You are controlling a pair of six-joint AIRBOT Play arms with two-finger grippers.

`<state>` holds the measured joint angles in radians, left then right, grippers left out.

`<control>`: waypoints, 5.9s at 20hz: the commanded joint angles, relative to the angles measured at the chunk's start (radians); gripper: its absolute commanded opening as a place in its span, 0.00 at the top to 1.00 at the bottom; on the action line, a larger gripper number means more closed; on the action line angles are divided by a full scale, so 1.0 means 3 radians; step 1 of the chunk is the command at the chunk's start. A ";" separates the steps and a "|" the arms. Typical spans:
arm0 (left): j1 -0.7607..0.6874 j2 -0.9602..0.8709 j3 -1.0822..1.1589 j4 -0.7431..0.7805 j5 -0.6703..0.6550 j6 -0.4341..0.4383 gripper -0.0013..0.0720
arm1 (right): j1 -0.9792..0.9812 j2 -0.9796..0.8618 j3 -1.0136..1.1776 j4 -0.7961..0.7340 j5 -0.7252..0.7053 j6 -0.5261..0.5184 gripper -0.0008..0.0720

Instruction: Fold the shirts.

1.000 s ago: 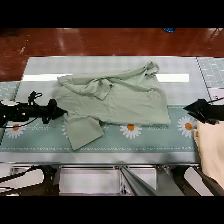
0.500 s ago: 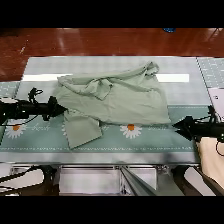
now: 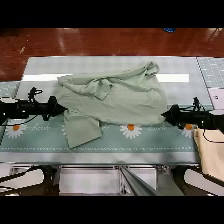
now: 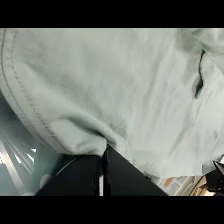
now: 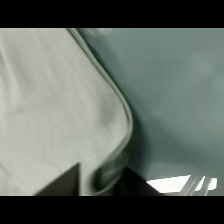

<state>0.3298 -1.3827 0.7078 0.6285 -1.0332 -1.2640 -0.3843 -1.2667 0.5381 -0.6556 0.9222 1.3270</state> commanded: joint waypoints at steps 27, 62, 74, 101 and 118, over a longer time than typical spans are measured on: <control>-0.0932 0.2607 0.4302 0.2637 -0.1116 -0.0960 0.95 | 0.0356 0.2263 0.4719 -0.2385 0.2202 0.0862 0.96; -0.1111 -0.1420 0.3405 0.2159 -0.0921 -0.1132 0.95 | 0.0203 -0.1527 0.3278 -0.0535 0.1344 -0.0037 0.96; -0.1015 -0.1504 0.2764 0.2373 -0.1476 -0.0888 0.95 | 0.0381 -0.1527 0.2894 -0.1433 0.1541 0.0109 0.87; 0.0526 0.1453 -0.1338 0.0768 -0.0370 -0.0449 0.29 | -0.0247 0.1216 -0.0116 0.0008 0.0992 -0.0385 0.43; -0.0098 0.1289 -0.1269 0.0668 -0.0312 -0.0150 0.95 | -0.0762 0.1244 -0.0539 -0.1672 0.1414 0.0432 0.43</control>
<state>0.3027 -0.9951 0.3248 0.8341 -1.1225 -1.3186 -0.6250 -0.8951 0.4278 -1.1030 1.3750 1.4178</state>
